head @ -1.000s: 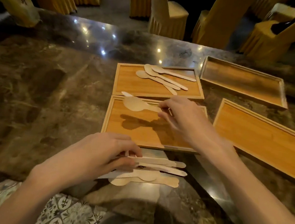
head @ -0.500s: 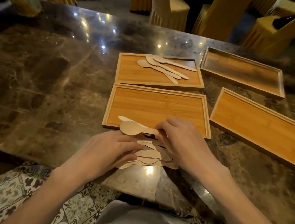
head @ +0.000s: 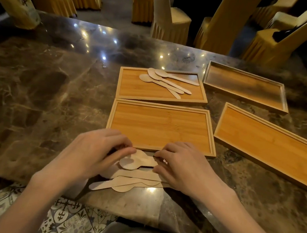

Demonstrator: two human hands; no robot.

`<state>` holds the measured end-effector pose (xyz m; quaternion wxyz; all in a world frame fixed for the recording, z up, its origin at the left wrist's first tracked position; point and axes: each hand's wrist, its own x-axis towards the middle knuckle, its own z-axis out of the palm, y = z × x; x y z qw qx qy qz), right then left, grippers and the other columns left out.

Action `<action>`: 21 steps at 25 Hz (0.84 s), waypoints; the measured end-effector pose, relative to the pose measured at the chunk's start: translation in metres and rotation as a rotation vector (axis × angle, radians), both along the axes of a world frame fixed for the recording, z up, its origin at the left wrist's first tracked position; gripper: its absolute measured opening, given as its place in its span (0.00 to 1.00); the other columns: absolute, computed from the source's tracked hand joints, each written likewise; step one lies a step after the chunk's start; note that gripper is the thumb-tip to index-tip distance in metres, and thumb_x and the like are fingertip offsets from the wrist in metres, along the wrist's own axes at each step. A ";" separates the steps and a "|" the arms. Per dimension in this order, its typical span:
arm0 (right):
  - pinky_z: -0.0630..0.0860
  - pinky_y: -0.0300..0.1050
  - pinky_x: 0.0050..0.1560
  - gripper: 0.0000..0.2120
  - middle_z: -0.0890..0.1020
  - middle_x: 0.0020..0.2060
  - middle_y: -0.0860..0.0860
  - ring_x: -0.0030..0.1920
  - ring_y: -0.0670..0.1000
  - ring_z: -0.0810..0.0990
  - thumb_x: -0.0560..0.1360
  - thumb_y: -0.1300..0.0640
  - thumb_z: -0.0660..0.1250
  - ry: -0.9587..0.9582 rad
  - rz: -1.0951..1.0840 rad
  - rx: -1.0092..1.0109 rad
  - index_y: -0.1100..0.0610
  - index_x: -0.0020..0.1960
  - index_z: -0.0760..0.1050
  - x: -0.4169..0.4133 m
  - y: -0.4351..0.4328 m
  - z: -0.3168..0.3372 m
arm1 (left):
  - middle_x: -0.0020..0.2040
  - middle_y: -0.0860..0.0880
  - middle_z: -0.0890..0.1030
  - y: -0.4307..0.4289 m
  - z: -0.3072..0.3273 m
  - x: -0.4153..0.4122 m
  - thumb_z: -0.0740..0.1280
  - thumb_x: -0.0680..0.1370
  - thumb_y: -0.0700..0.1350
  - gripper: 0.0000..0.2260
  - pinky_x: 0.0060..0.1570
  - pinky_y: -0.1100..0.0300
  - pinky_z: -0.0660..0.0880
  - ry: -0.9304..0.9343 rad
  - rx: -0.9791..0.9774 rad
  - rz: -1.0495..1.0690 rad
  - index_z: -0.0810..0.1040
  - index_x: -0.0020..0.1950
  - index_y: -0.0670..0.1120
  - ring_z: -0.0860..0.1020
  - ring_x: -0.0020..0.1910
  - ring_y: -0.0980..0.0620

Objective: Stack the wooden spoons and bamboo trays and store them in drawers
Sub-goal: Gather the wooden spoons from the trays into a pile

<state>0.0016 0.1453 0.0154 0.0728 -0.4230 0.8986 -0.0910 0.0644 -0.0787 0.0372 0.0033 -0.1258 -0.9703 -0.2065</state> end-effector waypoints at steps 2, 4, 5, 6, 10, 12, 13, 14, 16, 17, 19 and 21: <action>0.74 0.43 0.46 0.15 0.80 0.45 0.44 0.45 0.46 0.76 0.74 0.42 0.60 -0.009 -0.045 -0.059 0.47 0.56 0.77 -0.018 0.000 0.008 | 0.47 0.58 0.79 -0.004 0.001 -0.026 0.57 0.75 0.59 0.15 0.42 0.64 0.74 0.030 0.013 0.012 0.78 0.51 0.55 0.76 0.44 0.61; 0.75 0.39 0.41 0.13 0.78 0.43 0.40 0.42 0.41 0.74 0.73 0.43 0.63 0.030 -0.177 -0.147 0.46 0.55 0.77 -0.051 -0.001 0.012 | 0.51 0.57 0.78 -0.005 -0.002 -0.058 0.59 0.75 0.58 0.14 0.45 0.63 0.72 0.066 0.019 0.034 0.77 0.54 0.54 0.76 0.47 0.58; 0.72 0.36 0.39 0.13 0.77 0.42 0.39 0.42 0.39 0.73 0.72 0.44 0.65 0.053 -0.258 -0.194 0.46 0.55 0.77 -0.071 -0.002 0.012 | 0.53 0.56 0.77 -0.006 -0.005 -0.077 0.59 0.75 0.57 0.14 0.46 0.62 0.72 0.085 0.002 0.042 0.77 0.57 0.54 0.75 0.49 0.58; 0.70 0.35 0.39 0.12 0.77 0.43 0.39 0.42 0.39 0.72 0.72 0.45 0.67 0.069 -0.336 -0.243 0.46 0.55 0.77 -0.094 -0.004 0.011 | 0.55 0.55 0.77 -0.005 -0.009 -0.096 0.60 0.76 0.56 0.14 0.48 0.61 0.71 0.099 -0.023 0.044 0.76 0.59 0.54 0.74 0.50 0.57; 0.73 0.39 0.44 0.15 0.81 0.51 0.47 0.46 0.43 0.76 0.72 0.47 0.68 0.071 -0.513 -0.325 0.49 0.58 0.76 -0.179 -0.014 0.003 | 0.60 0.51 0.75 0.001 -0.022 -0.169 0.62 0.77 0.52 0.16 0.53 0.59 0.70 0.108 -0.115 0.013 0.73 0.64 0.53 0.73 0.56 0.53; 0.74 0.42 0.47 0.20 0.80 0.55 0.50 0.51 0.47 0.77 0.71 0.46 0.69 0.032 -0.529 -0.276 0.51 0.61 0.74 -0.207 -0.021 -0.003 | 0.60 0.50 0.74 0.004 -0.027 -0.195 0.62 0.77 0.52 0.16 0.52 0.57 0.72 0.121 -0.152 -0.007 0.72 0.64 0.53 0.73 0.56 0.52; 0.73 0.42 0.47 0.22 0.80 0.55 0.50 0.52 0.49 0.77 0.71 0.45 0.69 0.015 -0.524 -0.242 0.51 0.62 0.74 -0.218 -0.025 -0.007 | 0.60 0.50 0.75 0.004 -0.030 -0.205 0.62 0.77 0.52 0.16 0.51 0.58 0.72 0.135 -0.154 -0.017 0.73 0.64 0.53 0.73 0.55 0.52; 0.73 0.42 0.47 0.23 0.80 0.55 0.51 0.52 0.50 0.77 0.71 0.44 0.69 0.011 -0.507 -0.201 0.51 0.63 0.74 -0.225 -0.030 -0.010 | 0.59 0.50 0.75 0.003 -0.033 -0.213 0.62 0.77 0.52 0.15 0.50 0.58 0.72 0.150 -0.150 -0.027 0.73 0.63 0.53 0.73 0.54 0.52; 0.72 0.45 0.50 0.24 0.79 0.55 0.51 0.53 0.51 0.75 0.71 0.41 0.67 0.051 -0.446 -0.123 0.51 0.62 0.74 -0.235 -0.037 -0.014 | 0.57 0.49 0.76 0.001 -0.038 -0.224 0.63 0.77 0.51 0.14 0.48 0.60 0.71 0.185 -0.157 -0.043 0.75 0.62 0.53 0.73 0.53 0.52; 0.71 0.46 0.51 0.23 0.78 0.55 0.52 0.54 0.52 0.74 0.71 0.40 0.66 0.086 -0.402 -0.094 0.51 0.62 0.75 -0.238 -0.040 -0.015 | 0.56 0.49 0.77 0.000 -0.040 -0.228 0.63 0.77 0.51 0.13 0.47 0.61 0.70 0.200 -0.166 -0.051 0.76 0.61 0.53 0.74 0.53 0.52; 0.69 0.45 0.49 0.20 0.78 0.53 0.51 0.51 0.51 0.73 0.72 0.40 0.65 0.136 -0.314 -0.061 0.50 0.58 0.77 -0.241 -0.043 -0.016 | 0.55 0.48 0.78 -0.003 -0.042 -0.234 0.62 0.77 0.50 0.13 0.47 0.60 0.71 0.218 -0.175 -0.064 0.76 0.61 0.53 0.74 0.52 0.51; 0.68 0.44 0.49 0.16 0.79 0.51 0.51 0.47 0.48 0.71 0.73 0.43 0.66 0.119 -0.286 -0.047 0.50 0.56 0.78 -0.243 -0.042 -0.016 | 0.54 0.48 0.79 -0.003 -0.041 -0.236 0.63 0.77 0.50 0.12 0.47 0.58 0.72 0.235 -0.185 -0.088 0.77 0.60 0.53 0.75 0.51 0.51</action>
